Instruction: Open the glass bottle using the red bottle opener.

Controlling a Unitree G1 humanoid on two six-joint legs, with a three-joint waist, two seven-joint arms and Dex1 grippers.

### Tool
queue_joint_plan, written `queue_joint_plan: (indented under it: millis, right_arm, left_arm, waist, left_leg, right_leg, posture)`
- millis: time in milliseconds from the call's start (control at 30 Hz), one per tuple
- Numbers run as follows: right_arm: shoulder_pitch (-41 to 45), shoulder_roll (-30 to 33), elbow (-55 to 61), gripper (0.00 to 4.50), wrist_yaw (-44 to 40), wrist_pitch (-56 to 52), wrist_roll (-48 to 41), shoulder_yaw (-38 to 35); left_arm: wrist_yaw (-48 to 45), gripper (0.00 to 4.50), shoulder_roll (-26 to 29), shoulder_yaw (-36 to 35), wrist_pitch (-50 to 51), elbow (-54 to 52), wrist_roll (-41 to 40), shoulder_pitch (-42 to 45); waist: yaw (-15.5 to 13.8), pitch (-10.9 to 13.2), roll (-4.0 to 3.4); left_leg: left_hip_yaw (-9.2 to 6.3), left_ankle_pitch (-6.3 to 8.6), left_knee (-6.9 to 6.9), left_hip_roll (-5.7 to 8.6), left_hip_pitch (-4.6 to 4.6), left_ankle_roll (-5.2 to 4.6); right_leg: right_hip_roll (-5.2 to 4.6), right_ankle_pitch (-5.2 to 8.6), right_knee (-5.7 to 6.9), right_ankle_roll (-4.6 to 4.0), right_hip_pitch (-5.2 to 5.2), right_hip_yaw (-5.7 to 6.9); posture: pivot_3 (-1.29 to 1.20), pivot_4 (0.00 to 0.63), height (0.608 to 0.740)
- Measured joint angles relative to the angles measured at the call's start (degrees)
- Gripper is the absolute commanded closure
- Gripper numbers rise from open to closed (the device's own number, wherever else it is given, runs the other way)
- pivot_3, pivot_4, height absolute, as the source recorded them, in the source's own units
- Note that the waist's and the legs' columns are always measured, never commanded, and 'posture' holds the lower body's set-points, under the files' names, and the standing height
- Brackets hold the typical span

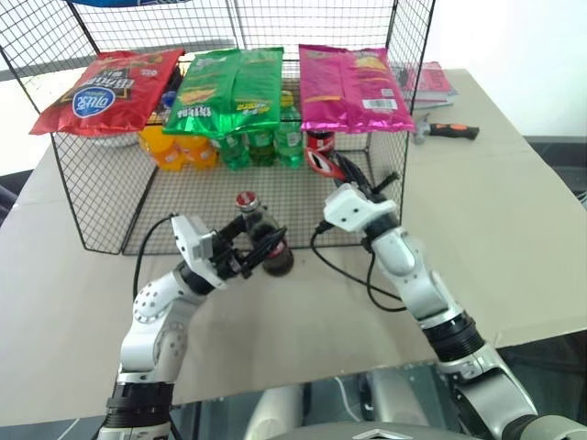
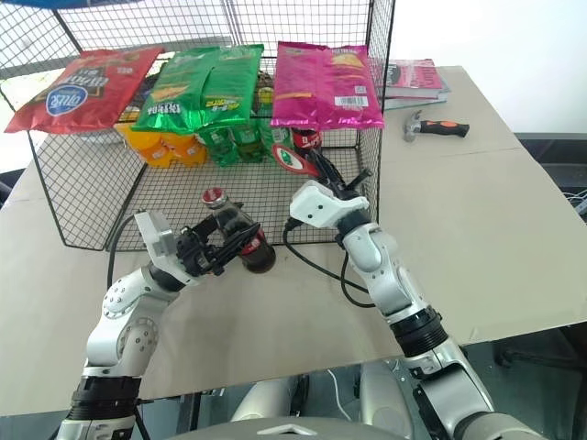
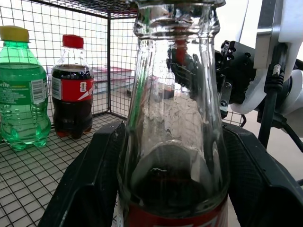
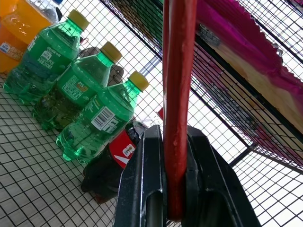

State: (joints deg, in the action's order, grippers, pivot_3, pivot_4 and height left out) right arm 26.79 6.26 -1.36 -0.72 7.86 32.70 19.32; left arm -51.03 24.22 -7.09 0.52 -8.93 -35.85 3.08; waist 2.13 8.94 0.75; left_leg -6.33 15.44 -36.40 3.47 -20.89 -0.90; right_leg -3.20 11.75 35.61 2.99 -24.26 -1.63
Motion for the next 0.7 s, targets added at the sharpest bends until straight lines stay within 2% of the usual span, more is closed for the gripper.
queue_joint_plan:
  millis: [267, 300, 367, 400, 433, 700]
  right_arm:
    - [0.09, 0.05, -0.76, 4.5, 0.03, 0.43, 0.03, 0.02]
    - [0.15, 0.06, -0.8, 4.5, 0.04, 0.49, 0.04, 0.02]
    - [0.39, 0.06, -0.98, 4.5, 0.05, 0.56, 0.05, 0.02]
    - [0.6, 0.06, -1.09, 4.5, 0.07, 0.63, 0.06, 0.02]
    - [0.7, 0.06, -1.11, 4.5, 0.08, 0.74, 0.07, 0.02]
    - [0.78, 0.2, -1.99, 4.5, -0.21, 1.43, -0.54, -0.01]
  left_arm:
    - [-0.78, 1.56, 0.01, -0.39, 0.29, -1.41, -0.37, 0.0]
    - [-0.9, 1.14, 0.01, -0.39, 0.3, -1.53, -0.35, 0.0]
    - [-1.0, 0.95, 0.01, -0.39, 0.28, -1.58, -0.23, 0.0]
    - [-0.96, 0.43, 0.0, -0.38, 0.27, -1.58, 0.05, 0.0]
    - [-0.9, 0.13, 0.0, -0.38, 0.21, -1.57, 0.36, 0.0]
    - [-1.19, 0.13, -0.35, -0.38, -0.47, -1.57, 0.91, 0.24]
  waist:
    - [0.0, 0.01, 0.02]
    - [0.0, 0.01, 0.02]
    - [0.01, 0.01, 0.02]
    - [0.01, 0.01, 0.02]
    - [0.01, 0.01, 0.02]
    - [0.01, 0.0, 0.02]
  left_leg:
    - [0.02, 0.0, -0.01, 0.0, 0.01, 0.0]
    - [0.02, 0.0, -0.01, 0.0, 0.02, 0.0]
    - [0.03, 0.0, -0.01, 0.0, 0.02, 0.0]
    - [0.03, 0.0, -0.02, 0.01, 0.02, 0.0]
    - [0.03, 0.0, -0.02, 0.01, 0.02, 0.0]
    - [0.04, 0.0, -0.03, 0.01, 0.02, 0.0]
  right_leg:
    - [0.0, -0.01, 0.02, -0.01, 0.0, -0.01]
    - [0.0, -0.01, 0.02, -0.01, 0.0, -0.01]
    - [0.0, -0.01, 0.03, -0.01, 0.0, -0.01]
    - [0.0, -0.01, 0.03, -0.01, 0.0, -0.02]
    - [0.0, -0.01, 0.03, -0.01, 0.0, -0.01]
    - [0.0, -0.01, 0.04, -0.02, 0.0, -0.02]
  posture:
    - [0.0, 0.15, 0.74]
    - [0.0, 0.15, 0.74]
    - [0.0, 0.15, 0.74]
    - [0.0, 0.15, 0.74]
    - [0.0, 0.15, 0.74]
    - [0.0, 0.15, 0.74]
